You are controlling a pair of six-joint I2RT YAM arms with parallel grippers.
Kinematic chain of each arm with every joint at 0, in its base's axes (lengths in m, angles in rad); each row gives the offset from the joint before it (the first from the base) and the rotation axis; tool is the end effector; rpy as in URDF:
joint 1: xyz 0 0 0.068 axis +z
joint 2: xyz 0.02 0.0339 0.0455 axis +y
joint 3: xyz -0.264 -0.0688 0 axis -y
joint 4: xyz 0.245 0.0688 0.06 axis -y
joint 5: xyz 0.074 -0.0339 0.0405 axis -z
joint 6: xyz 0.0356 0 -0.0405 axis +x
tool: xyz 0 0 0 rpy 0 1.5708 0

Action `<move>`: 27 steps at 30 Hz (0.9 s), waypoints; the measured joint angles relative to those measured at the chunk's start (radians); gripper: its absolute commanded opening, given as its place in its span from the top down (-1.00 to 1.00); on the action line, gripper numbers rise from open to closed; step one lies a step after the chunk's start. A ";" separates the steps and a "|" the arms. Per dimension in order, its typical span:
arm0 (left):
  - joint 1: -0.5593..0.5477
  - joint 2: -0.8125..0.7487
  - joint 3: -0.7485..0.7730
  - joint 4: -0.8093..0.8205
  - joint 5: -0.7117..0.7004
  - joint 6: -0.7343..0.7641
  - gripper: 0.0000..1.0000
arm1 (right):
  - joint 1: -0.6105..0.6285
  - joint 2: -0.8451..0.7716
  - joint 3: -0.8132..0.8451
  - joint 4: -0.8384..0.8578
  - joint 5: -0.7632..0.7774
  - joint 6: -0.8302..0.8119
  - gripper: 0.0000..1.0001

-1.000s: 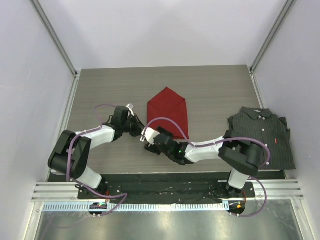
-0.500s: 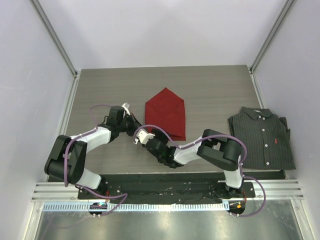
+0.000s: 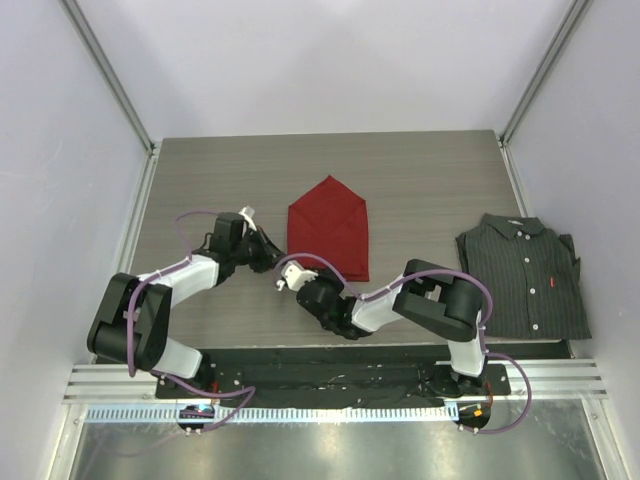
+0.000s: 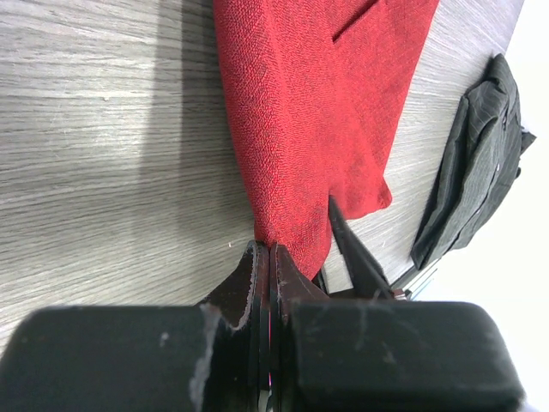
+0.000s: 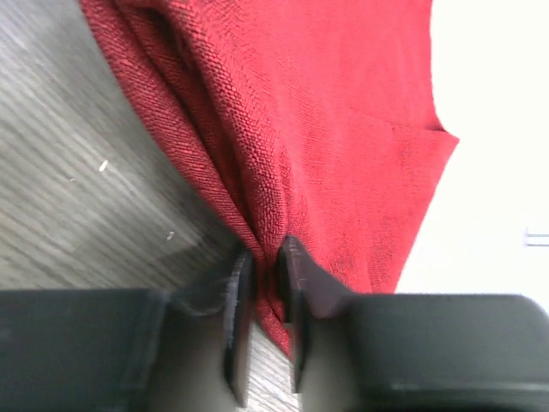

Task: Fold the napkin, place the utensils inside, and roll it up
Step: Roll the napkin with the utensil

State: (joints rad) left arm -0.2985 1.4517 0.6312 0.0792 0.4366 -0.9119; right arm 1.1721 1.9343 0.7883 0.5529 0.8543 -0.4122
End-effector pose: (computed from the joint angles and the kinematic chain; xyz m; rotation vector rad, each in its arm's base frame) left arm 0.2612 -0.0961 0.1656 -0.5185 2.4407 -1.0751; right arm 0.1607 0.3124 0.1073 -1.0382 1.6760 -0.4320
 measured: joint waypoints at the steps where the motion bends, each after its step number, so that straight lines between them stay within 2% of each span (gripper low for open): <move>1: 0.000 0.000 0.000 -0.002 0.000 0.001 0.69 | 0.000 0.000 0.000 -0.003 -0.006 -0.003 0.96; 3: 0.000 0.000 0.000 -0.008 0.001 0.010 0.40 | 0.000 0.000 0.006 -0.024 -0.013 -0.005 0.98; 4: 0.000 0.000 0.000 -0.014 0.000 0.016 0.00 | 0.000 0.000 0.014 -0.042 -0.014 -0.004 0.98; 7: 0.001 -0.007 -0.002 -0.035 -0.020 0.030 -0.60 | 0.000 0.001 0.042 -0.096 -0.028 -0.002 0.98; 10: 0.003 -0.053 -0.023 -0.057 -0.064 0.042 -0.82 | -0.005 0.001 0.090 -0.188 -0.056 0.021 0.98; 14: 0.016 -0.165 -0.065 -0.093 -0.185 0.053 -0.85 | -0.026 -0.006 0.174 -0.353 -0.129 0.081 0.98; 19: 0.023 -0.331 -0.148 -0.107 -0.314 0.069 -0.84 | -0.098 -0.043 0.285 -0.618 -0.344 0.183 0.98; 27: 0.011 -0.592 -0.289 -0.122 -0.373 0.148 -0.83 | -0.265 -0.064 0.482 -0.928 -0.717 0.320 0.98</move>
State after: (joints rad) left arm -0.2871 0.8597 0.3420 -0.0425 0.0635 -0.7643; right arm 0.9073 1.8702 1.2701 -0.3752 0.1371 -0.0921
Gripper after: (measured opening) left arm 0.917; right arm 0.055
